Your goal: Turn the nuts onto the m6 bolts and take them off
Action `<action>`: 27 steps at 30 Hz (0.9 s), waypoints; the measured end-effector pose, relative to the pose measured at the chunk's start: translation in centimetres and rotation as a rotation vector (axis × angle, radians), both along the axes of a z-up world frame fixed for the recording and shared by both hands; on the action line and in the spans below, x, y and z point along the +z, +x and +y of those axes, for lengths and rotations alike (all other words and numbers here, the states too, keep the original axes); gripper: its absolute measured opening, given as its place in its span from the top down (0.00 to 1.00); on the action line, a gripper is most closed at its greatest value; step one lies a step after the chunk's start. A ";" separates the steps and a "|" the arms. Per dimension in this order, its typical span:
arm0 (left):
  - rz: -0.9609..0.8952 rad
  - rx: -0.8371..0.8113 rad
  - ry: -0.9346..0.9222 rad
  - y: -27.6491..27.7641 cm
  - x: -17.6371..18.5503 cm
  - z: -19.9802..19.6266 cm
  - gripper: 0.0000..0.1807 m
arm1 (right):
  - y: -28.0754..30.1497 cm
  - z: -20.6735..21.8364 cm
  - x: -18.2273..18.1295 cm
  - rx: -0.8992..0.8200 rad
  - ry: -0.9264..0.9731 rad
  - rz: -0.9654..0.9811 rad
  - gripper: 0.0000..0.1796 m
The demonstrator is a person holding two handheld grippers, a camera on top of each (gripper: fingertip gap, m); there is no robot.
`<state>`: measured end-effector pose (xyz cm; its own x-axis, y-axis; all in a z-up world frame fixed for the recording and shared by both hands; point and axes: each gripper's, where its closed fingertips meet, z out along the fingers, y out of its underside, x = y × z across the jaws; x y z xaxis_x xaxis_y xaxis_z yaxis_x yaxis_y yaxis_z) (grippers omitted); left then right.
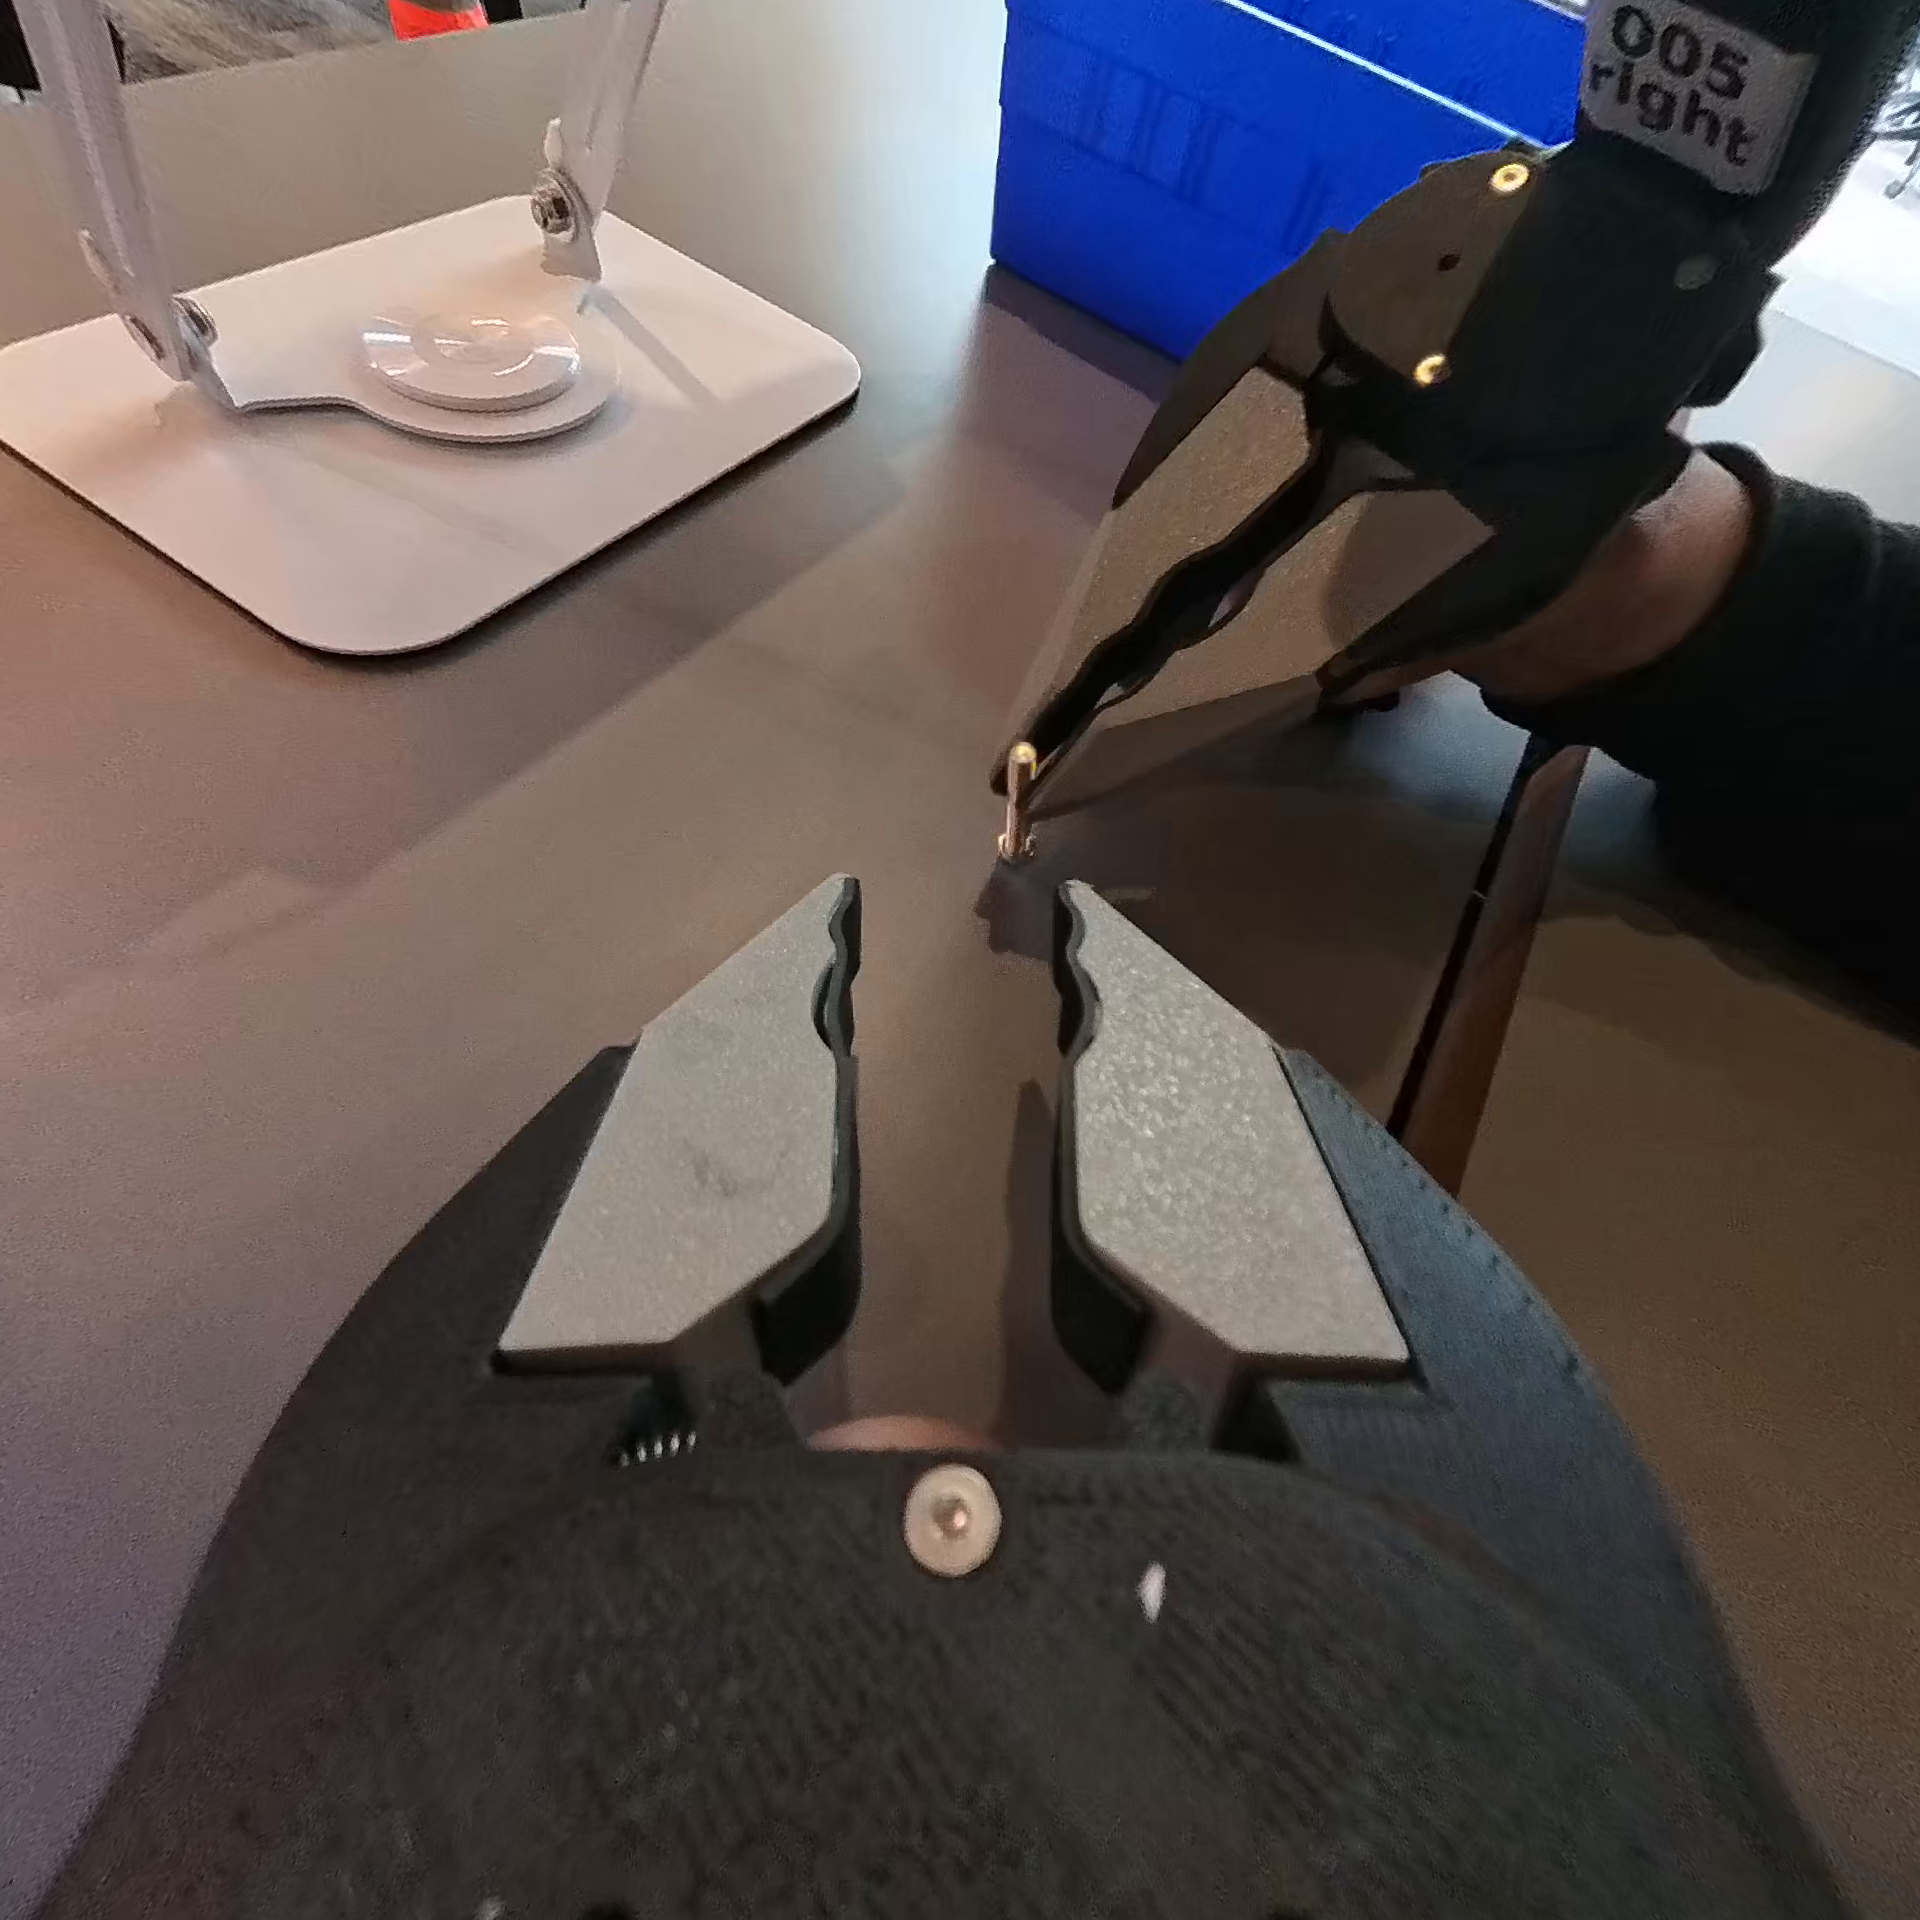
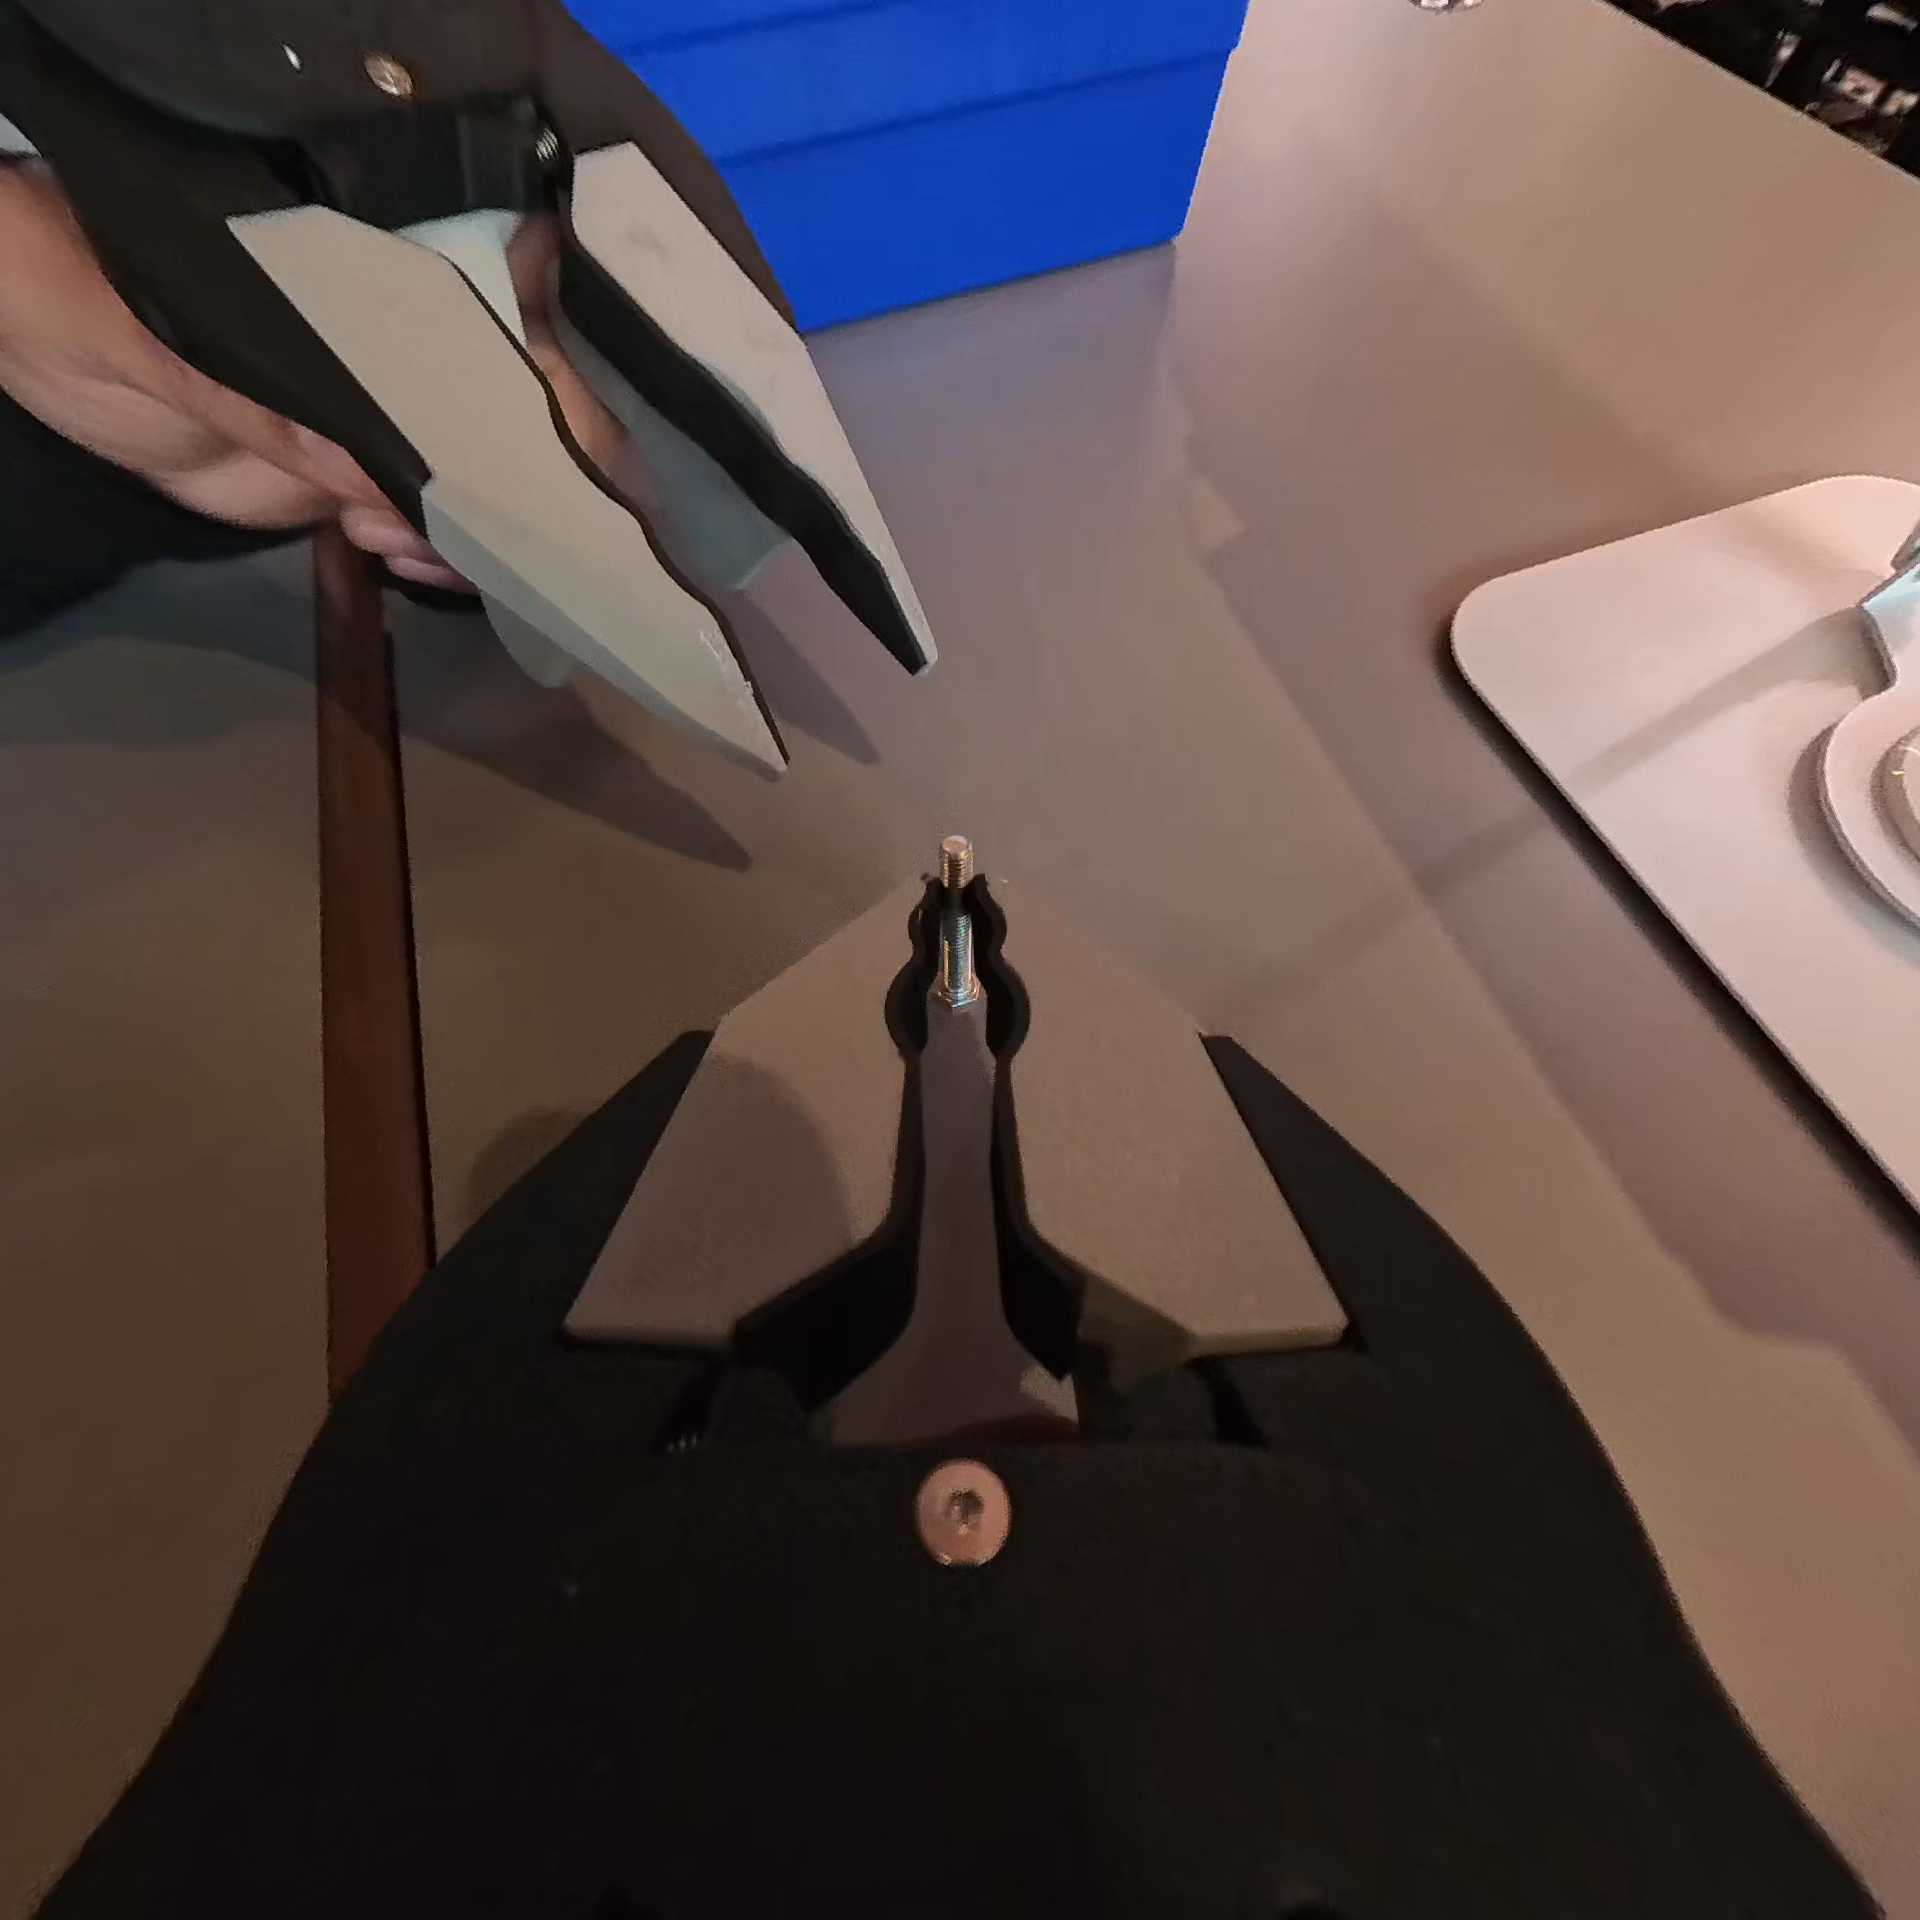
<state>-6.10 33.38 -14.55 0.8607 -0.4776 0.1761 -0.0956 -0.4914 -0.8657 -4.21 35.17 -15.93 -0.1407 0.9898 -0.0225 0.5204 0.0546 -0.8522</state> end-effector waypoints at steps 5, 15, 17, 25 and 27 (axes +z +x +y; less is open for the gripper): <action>0.004 -0.002 -0.003 0.1 -0.1 0.0 0.81 | 0.0 0.0 -0.3 0.004 -0.003 -0.018 0.99; -0.002 -0.008 -0.003 0.2 -0.1 0.0 0.82 | 0.7 0.2 -0.3 0.009 -0.036 -0.022 0.99; -0.002 -0.007 0.000 0.1 0.0 0.0 0.82 | 0.8 0.3 -0.3 0.009 -0.040 -0.022 0.99; -0.003 -0.010 0.000 0.2 0.0 -0.1 0.82 | 1.2 0.1 -0.8 0.020 -0.037 -0.056 0.96; -0.003 -0.010 -0.002 0.2 -0.1 -0.1 0.82 | 1.2 0.1 -0.8 0.017 -0.030 -0.061 0.94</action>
<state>-5.92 33.28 -14.60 0.8552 -0.4862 0.1795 -0.0980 -0.4918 -0.8652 -3.05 35.31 -16.78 -0.1554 0.9860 -0.0611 0.5706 0.0391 -0.8203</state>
